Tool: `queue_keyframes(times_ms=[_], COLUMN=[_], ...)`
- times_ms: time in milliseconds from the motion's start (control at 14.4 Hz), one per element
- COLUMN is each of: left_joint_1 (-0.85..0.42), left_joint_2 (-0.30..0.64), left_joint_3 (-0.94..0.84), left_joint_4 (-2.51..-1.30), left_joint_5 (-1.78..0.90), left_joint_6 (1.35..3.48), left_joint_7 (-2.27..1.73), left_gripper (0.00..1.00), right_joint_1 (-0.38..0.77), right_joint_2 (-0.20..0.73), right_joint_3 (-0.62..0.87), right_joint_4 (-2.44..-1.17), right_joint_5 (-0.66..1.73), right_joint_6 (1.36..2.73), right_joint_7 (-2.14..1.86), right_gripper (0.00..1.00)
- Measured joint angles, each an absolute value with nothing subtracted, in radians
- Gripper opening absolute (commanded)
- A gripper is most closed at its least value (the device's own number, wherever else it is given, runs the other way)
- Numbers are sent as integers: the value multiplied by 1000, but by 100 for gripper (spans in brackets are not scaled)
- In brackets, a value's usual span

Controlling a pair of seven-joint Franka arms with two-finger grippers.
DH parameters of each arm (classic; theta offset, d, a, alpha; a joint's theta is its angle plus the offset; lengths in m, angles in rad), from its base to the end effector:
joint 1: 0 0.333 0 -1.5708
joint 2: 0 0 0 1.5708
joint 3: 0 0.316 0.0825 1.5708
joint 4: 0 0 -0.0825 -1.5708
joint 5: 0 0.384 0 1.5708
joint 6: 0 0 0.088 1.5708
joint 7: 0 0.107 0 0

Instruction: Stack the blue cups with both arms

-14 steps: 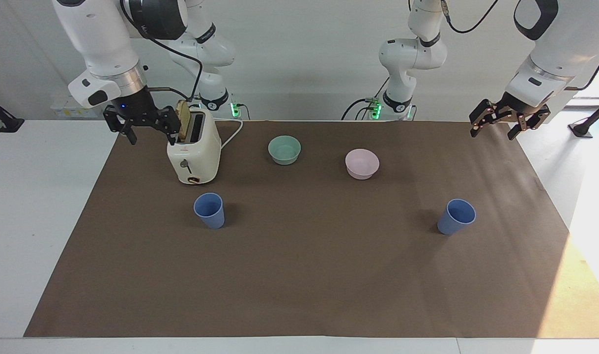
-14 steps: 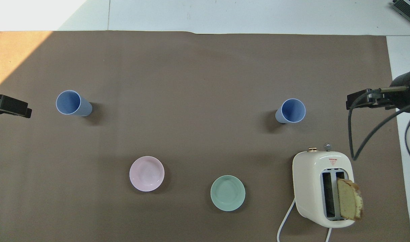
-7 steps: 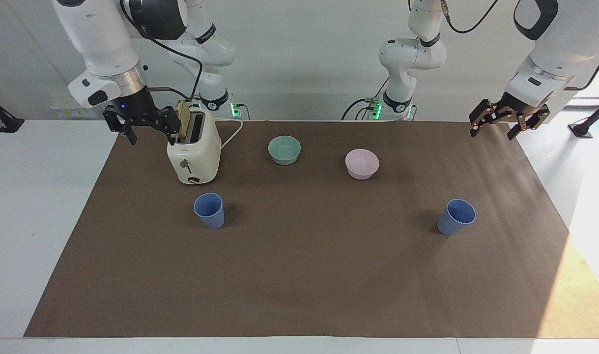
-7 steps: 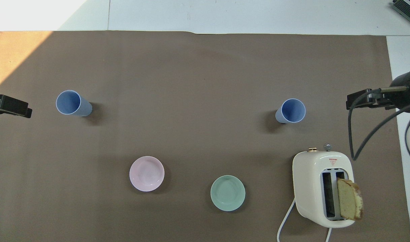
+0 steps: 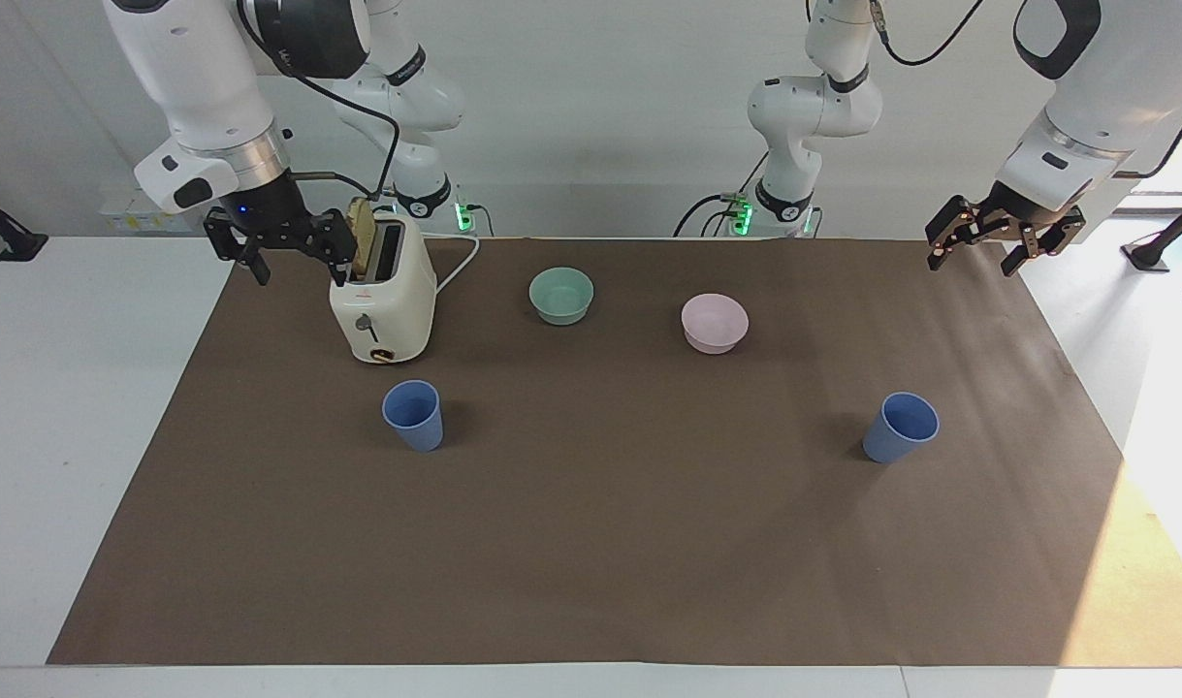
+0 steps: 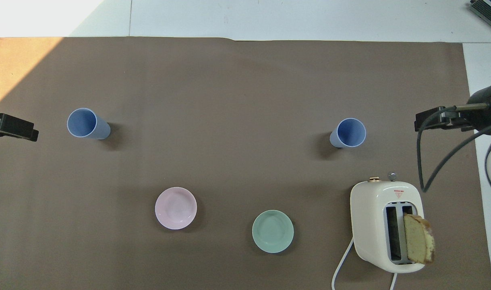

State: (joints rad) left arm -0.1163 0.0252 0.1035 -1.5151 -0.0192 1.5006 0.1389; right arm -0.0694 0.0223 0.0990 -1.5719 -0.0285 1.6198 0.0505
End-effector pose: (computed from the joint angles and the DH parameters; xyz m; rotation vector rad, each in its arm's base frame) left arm 0.5553 -0.0101 0.6307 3.1129 -0.2381 -0.0600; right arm 0.5659 0.0132 0.6160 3.1159 -0.0310 0.0417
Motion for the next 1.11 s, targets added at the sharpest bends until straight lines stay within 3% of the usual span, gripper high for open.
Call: queue_keyframes(times_ms=[1115], left_joint_1=[-117], left_joint_2=[25], left_joint_3=[92], left_joint_4=[-1515], left_joint_5=[-19], left_joint_6=[1502], left_joint_7=[139], left_gripper=[100], right_joint_1=[-69], right_joint_2=[22], right_joint_3=[99], right_joint_4=[-1572], right_joint_5=[-28], right_joint_6=[1620], right_joint_7=[51], right_gripper=[100])
